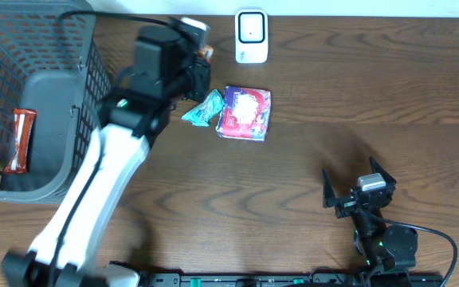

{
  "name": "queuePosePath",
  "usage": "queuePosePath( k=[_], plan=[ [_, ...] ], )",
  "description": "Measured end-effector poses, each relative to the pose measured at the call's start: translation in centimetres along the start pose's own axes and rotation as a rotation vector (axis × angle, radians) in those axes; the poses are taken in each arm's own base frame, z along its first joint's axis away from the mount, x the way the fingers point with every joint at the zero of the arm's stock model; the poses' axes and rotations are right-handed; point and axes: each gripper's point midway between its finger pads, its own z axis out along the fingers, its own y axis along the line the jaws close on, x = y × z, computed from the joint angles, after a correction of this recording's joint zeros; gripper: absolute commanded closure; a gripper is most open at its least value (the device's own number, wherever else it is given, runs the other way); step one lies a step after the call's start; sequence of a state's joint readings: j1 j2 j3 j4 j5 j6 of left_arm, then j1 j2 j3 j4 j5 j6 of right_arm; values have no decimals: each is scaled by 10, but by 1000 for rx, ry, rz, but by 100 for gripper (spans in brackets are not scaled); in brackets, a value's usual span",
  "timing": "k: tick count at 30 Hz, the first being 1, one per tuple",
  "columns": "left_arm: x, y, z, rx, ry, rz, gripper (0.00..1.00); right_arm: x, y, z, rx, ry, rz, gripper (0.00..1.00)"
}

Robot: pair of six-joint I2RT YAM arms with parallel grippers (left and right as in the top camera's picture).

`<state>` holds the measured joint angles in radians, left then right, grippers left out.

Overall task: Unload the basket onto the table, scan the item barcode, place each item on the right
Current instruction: 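Carry the orange pack out and place it left of the green wrapper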

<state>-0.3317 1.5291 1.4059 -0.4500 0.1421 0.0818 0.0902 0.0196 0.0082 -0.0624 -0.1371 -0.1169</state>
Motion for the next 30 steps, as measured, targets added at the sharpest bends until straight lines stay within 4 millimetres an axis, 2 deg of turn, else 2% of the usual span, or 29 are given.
queuePosePath(
  k=[3, 7, 10, 14, 19, 25, 30],
  plan=[
    [30, 7, 39, -21, 109, 39, 93, 0, 0, 0, 0, 0, 0, 1],
    [68, 13, 77, -27, 232, 56, 93, 0, 0, 0, 0, 0, 0, 1],
    [100, 11, 97, -16, 332, 58, 93, 0, 0, 0, 0, 0, 0, 1],
    [131, -6, 113, 40, 426, 57, 93, 0, 0, 0, 0, 0, 0, 1],
    [144, -33, 121, 79, 465, 26, 92, 0, 0, 0, 0, 0, 0, 1],
    [152, -56, 128, 108, 482, -18, 93, 0, 0, 0, 0, 0, 0, 1],
    [143, -89, 130, 239, 444, -47, 93, 0, 0, 0, 0, 0, 0, 1]
  ],
)
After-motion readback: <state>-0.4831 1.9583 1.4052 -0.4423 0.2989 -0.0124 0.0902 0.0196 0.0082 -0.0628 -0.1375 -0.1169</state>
